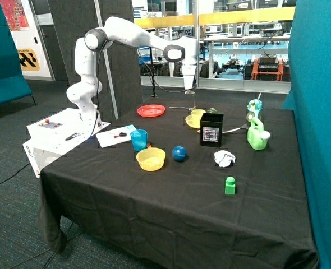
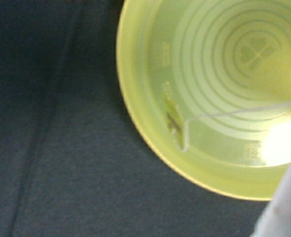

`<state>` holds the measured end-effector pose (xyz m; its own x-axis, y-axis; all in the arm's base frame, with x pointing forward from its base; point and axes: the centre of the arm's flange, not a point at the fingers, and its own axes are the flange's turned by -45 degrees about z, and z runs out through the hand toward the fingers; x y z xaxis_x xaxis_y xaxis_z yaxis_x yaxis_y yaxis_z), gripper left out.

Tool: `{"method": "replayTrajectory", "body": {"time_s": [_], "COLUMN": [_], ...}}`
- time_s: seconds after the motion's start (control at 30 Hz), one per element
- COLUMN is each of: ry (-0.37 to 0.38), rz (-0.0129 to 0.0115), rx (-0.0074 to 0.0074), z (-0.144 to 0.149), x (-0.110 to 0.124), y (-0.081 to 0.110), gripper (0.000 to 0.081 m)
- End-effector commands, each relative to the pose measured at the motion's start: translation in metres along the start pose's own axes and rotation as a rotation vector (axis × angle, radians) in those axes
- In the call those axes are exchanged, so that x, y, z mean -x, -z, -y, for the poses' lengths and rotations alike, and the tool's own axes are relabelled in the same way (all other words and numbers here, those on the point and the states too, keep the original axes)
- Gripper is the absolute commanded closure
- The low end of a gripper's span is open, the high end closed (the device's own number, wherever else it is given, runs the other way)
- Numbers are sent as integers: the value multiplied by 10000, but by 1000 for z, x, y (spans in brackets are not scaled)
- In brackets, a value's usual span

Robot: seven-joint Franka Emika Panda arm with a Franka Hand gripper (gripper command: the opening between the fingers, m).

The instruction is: Prepare two cups of tea

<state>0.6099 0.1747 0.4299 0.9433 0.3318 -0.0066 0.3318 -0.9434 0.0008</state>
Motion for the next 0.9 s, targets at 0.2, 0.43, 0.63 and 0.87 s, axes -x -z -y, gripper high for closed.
{"method": "replayTrajectory", "body": {"time_s": [0.2,0.43,0.63,0.87], "ry": [-261,-634,-1013,-1206], "rz": [-66,-66,-66,-66], "rx": [-9,-10,-11,-12], "z": [-27,-40,-59,-73], "x": [-17,-31,-36,-33], "y": [-19,-26,-35,-39], "gripper": [808,808,808,808]}}
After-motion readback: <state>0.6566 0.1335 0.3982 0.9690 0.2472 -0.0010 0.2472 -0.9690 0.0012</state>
